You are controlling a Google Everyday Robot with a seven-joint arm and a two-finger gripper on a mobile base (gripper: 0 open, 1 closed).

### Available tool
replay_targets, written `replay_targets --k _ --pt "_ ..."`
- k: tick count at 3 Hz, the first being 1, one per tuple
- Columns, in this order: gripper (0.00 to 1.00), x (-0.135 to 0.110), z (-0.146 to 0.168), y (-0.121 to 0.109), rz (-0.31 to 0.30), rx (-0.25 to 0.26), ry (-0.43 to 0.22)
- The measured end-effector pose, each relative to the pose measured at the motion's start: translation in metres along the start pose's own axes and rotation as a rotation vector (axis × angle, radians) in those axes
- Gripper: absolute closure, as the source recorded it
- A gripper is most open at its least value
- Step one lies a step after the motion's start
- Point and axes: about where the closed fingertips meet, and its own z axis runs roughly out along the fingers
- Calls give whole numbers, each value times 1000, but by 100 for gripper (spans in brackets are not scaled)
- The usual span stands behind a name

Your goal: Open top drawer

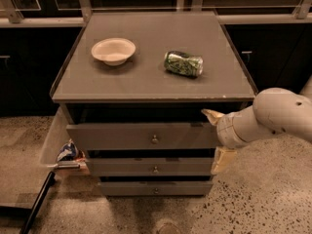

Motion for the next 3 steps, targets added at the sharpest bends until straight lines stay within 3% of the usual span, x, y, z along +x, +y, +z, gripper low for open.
replay_targets --k 3 --pt "0 9 66 -26 4 -51 0"
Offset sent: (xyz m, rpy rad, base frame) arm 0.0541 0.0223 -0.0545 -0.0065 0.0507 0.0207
